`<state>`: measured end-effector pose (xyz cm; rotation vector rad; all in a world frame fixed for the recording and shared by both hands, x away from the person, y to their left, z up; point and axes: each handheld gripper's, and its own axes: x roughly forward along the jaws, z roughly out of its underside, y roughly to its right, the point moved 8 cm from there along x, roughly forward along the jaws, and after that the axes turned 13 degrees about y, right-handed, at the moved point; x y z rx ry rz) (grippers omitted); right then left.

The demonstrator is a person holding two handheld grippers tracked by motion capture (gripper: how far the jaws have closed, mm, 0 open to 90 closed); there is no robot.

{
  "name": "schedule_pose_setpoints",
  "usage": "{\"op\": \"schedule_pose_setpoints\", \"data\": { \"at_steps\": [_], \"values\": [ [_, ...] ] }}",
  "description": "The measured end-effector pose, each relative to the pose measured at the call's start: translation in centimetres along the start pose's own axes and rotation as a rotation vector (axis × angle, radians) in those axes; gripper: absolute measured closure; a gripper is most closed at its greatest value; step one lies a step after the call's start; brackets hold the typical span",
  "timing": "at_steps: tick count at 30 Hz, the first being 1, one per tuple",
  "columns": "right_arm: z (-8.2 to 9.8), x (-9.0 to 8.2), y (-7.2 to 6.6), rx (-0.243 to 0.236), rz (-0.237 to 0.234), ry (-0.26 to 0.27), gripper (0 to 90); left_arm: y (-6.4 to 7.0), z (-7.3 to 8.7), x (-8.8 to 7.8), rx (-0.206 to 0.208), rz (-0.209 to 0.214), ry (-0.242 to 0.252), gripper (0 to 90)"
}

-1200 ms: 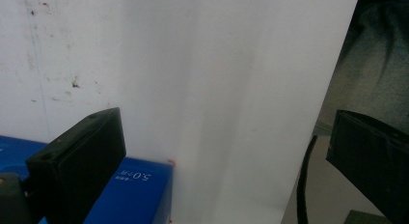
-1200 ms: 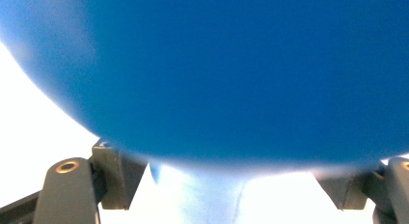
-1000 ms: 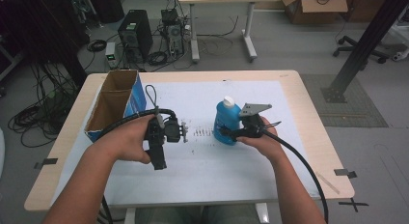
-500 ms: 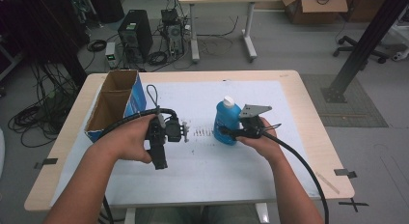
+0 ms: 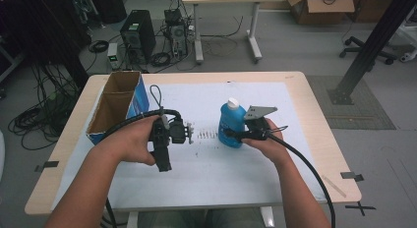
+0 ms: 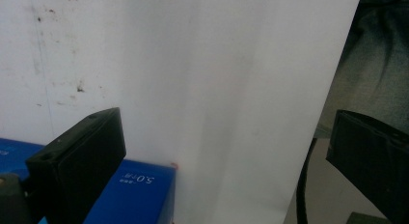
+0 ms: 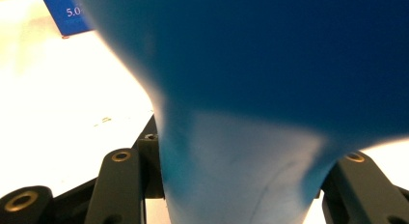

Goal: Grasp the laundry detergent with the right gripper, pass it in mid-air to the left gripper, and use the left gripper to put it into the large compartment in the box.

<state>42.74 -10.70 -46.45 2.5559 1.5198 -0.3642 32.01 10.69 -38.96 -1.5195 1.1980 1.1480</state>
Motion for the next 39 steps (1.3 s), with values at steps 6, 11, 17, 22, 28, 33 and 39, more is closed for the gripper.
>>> {"op": "schedule_pose_setpoints", "data": {
  "at_steps": [6, 11, 17, 22, 28, 33, 39],
  "values": [
    [-1.0, -1.2, -0.7, -0.028, -0.046, -0.007, 46.0, -0.1, -0.5, -0.4, 0.007, 0.000, 0.008, 0.3],
    [-2.1, -2.3, -2.4, -0.076, -0.129, -0.017, 45.9, -0.1, -1.2, -0.9, 0.015, -0.002, 0.018, 0.3],
    [-2.7, -3.1, -5.2, -0.111, -0.231, -0.004, 45.7, 0.1, -2.1, -1.6, 0.029, 0.009, 0.041, 0.3],
    [-2.8, -3.1, -7.1, -0.131, -0.308, 0.002, 45.6, 0.4, -2.8, -2.2, 0.043, 0.022, 0.068, 0.4],
    [-2.7, -2.7, -8.9, -0.152, -0.364, -0.002, 45.6, 0.5, -3.4, -2.5, 0.051, 0.029, 0.070, 0.3],
    [-2.8, -2.2, -10.0, -0.162, -0.401, 0.002, 45.6, 0.7, -3.9, -2.6, 0.057, 0.034, 0.068, 0.3],
    [-3.2, -1.5, -11.2, -0.175, -0.446, 0.002, 45.6, 1.1, -4.6, -3.2, 0.072, 0.048, 0.080, 0.4]
  ]
}}
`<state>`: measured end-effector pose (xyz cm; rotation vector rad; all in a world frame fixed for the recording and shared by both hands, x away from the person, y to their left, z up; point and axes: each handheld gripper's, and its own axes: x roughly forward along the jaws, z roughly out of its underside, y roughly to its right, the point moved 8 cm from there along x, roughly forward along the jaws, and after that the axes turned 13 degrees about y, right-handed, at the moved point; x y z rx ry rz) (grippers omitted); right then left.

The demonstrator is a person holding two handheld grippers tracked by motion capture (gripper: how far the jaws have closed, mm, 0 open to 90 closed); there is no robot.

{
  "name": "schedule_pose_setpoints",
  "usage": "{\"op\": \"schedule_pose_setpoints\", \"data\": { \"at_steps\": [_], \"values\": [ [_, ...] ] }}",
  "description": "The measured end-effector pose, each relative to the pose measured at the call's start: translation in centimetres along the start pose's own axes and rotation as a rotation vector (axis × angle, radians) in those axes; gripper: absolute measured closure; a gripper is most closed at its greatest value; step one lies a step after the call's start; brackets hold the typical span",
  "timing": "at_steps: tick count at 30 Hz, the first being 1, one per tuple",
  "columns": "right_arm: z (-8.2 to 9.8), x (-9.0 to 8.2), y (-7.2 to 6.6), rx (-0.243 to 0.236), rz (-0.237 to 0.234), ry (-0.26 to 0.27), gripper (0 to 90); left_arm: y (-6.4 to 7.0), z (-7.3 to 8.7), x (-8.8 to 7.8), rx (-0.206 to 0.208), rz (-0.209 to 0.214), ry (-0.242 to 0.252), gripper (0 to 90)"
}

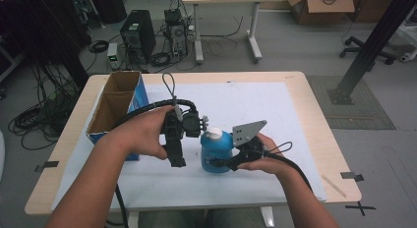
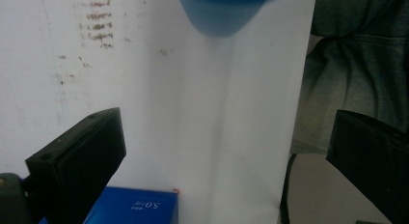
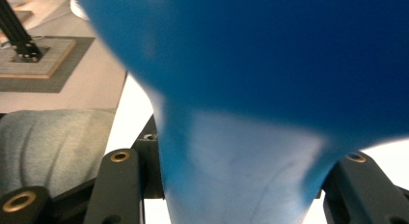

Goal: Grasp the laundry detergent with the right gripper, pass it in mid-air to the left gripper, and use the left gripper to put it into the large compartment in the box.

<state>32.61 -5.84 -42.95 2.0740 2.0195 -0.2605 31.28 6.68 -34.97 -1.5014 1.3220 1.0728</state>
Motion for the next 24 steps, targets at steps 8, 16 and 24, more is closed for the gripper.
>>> {"op": "schedule_pose_setpoints", "data": {
  "at_steps": [8, 16, 24],
  "values": [
    [-0.7, 1.9, -0.7, -0.009, -0.037, 0.010, 45.5, 0.5, -0.4, -0.4, 0.009, 0.008, -0.007, 0.4],
    [-0.4, 2.9, -1.0, -0.005, -0.050, -0.005, 45.5, 0.8, -0.8, -0.3, 0.016, 0.017, -0.016, 0.3],
    [-0.5, 3.7, -1.1, -0.005, -0.052, -0.002, 45.4, 0.9, -1.5, 0.0, 0.031, 0.021, -0.023, 0.3]
  ]
}}
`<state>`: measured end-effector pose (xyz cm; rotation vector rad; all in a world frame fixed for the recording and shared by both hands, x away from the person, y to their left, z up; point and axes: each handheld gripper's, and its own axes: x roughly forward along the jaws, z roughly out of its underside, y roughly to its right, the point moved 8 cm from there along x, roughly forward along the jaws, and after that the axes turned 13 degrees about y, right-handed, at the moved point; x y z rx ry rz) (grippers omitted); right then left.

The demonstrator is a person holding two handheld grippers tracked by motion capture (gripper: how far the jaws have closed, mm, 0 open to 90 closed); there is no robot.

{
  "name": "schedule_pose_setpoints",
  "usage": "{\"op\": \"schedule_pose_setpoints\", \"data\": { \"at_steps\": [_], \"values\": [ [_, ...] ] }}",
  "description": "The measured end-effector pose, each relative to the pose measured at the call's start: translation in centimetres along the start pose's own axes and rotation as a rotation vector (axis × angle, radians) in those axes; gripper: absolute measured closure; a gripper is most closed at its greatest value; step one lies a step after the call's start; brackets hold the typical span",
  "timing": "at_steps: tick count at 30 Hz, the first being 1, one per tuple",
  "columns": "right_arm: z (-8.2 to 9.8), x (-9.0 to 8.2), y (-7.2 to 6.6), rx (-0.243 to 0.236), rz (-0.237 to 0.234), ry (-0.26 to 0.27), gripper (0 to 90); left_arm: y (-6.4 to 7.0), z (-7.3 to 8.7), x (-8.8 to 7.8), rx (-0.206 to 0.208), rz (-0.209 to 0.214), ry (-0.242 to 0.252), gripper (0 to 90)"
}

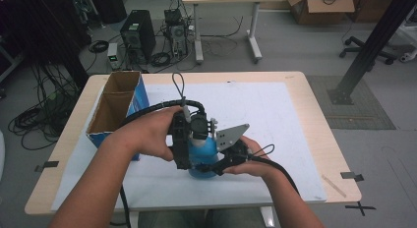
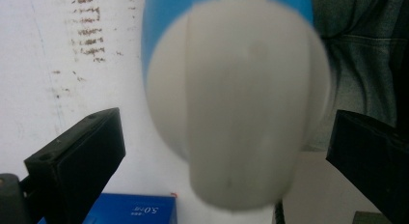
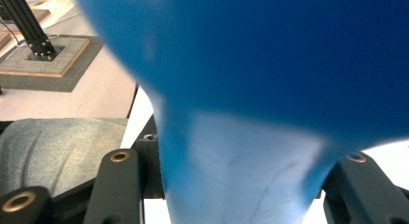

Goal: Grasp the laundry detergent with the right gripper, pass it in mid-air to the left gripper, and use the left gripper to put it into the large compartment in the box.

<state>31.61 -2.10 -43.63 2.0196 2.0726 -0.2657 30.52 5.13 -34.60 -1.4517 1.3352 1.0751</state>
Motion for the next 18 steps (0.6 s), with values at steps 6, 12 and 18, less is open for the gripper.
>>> {"op": "schedule_pose_setpoints", "data": {
  "at_steps": [6, 12, 18],
  "values": [
    [-0.3, 0.9, -0.2, 0.001, -0.003, 0.000, 45.5, 0.0, -0.3, 0.2, 0.005, 0.002, -0.004, 0.2],
    [-0.5, 1.6, -0.3, 0.006, -0.005, 0.005, 45.4, 0.1, -0.2, 0.3, 0.009, 0.000, -0.010, 0.3],
    [-0.6, 1.9, -0.3, 0.002, -0.003, 0.007, 45.4, 0.1, -0.2, 0.5, 0.006, 0.000, -0.007, 0.4]
  ]
}}
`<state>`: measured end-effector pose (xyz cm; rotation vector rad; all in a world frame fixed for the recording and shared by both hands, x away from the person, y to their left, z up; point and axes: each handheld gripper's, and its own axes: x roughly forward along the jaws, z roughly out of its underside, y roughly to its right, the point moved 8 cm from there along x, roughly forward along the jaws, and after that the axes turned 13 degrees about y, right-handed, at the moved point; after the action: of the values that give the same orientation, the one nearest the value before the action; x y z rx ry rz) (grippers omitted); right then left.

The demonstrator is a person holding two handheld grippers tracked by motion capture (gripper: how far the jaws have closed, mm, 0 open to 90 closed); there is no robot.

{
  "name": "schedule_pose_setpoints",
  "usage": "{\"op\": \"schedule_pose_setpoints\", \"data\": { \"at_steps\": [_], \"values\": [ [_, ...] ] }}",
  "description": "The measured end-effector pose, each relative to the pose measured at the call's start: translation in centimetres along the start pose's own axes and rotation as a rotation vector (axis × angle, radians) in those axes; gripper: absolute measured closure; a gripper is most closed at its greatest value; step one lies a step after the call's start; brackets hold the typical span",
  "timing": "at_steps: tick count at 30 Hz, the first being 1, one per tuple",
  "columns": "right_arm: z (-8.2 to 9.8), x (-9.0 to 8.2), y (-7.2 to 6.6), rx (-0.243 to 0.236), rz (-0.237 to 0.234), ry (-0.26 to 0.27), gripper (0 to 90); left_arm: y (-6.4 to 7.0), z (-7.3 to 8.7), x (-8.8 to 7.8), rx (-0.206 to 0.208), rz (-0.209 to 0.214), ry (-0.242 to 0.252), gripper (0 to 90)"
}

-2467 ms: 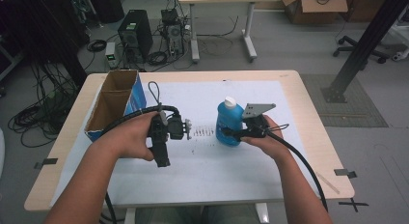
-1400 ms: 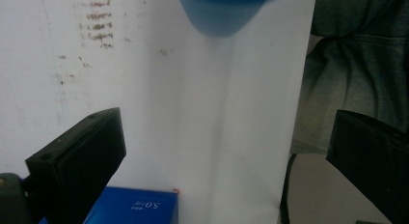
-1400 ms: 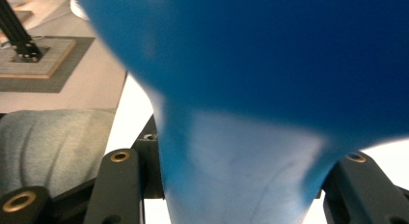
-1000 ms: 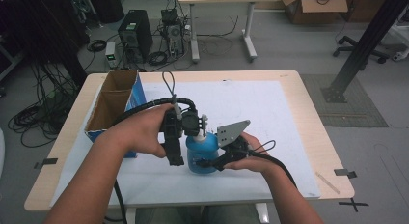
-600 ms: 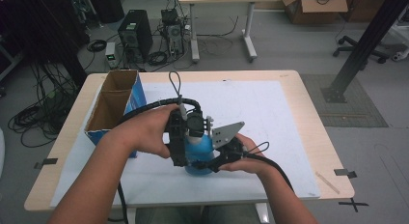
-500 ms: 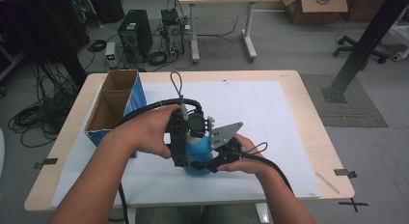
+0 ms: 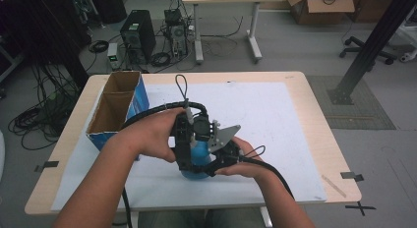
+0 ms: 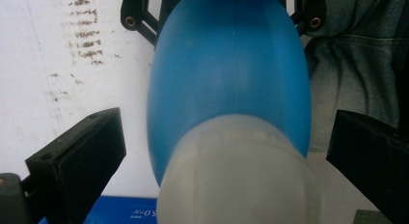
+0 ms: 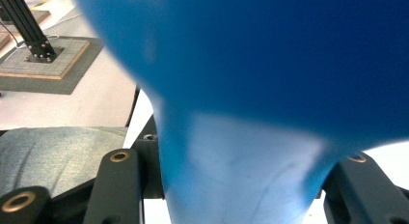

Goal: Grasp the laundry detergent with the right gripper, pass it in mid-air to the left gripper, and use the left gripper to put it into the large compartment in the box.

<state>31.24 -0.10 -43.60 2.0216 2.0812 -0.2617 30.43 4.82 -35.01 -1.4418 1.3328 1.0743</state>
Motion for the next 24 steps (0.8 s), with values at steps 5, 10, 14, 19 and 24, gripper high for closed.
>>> {"op": "schedule_pose_setpoints", "data": {
  "at_steps": [5, 10, 14, 19, 24],
  "values": [
    [-0.15, 0.08, 0.03, 0.000, 0.004, 0.003, 45.3, 0.01, 0.01, 0.18, 0.002, 0.000, -0.004, 0.4],
    [-0.15, 0.19, 0.04, 0.003, 0.006, 0.004, 45.3, -0.05, 0.14, 0.29, 0.003, -0.003, -0.009, 0.6],
    [-0.13, 0.31, 0.07, 0.000, 0.006, 0.004, 45.3, 0.00, 0.18, 0.26, 0.008, -0.006, -0.013, 2.9],
    [-0.24, 0.33, 0.07, 0.000, 0.004, 0.008, 45.3, 0.05, 0.14, 0.30, 0.014, -0.011, -0.018, 6.2],
    [-0.28, 0.34, -0.03, 0.007, 0.008, 0.007, 45.3, 0.09, 0.07, 0.37, 0.020, -0.011, -0.022, 9.6]
  ]
}}
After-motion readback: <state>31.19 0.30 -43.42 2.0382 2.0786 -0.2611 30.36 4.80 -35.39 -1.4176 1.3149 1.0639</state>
